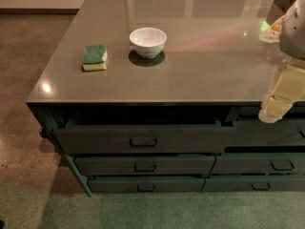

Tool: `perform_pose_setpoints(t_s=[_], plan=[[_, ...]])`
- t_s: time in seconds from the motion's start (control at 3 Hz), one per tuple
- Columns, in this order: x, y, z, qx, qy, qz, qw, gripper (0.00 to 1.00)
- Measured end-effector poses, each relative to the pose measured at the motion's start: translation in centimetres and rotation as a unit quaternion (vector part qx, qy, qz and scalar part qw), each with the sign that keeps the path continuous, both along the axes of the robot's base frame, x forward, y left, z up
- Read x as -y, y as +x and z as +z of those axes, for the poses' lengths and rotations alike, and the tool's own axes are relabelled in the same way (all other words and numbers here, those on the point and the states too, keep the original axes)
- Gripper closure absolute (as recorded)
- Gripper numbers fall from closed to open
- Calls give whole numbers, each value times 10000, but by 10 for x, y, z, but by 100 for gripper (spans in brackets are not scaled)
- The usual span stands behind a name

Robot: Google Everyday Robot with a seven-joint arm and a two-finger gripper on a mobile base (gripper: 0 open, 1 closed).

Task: Open top drawer

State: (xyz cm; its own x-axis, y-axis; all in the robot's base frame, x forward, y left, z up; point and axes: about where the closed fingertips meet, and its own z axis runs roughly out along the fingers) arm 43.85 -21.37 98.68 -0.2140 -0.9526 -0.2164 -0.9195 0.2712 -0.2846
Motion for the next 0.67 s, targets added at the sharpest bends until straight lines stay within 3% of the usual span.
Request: perform_pose_setpoints(t_s=[0.33, 0.67], plan=[[-2, -3, -9, 23, 30, 74, 10000, 0], [2, -16, -52, -84, 151, 111, 9998, 0]])
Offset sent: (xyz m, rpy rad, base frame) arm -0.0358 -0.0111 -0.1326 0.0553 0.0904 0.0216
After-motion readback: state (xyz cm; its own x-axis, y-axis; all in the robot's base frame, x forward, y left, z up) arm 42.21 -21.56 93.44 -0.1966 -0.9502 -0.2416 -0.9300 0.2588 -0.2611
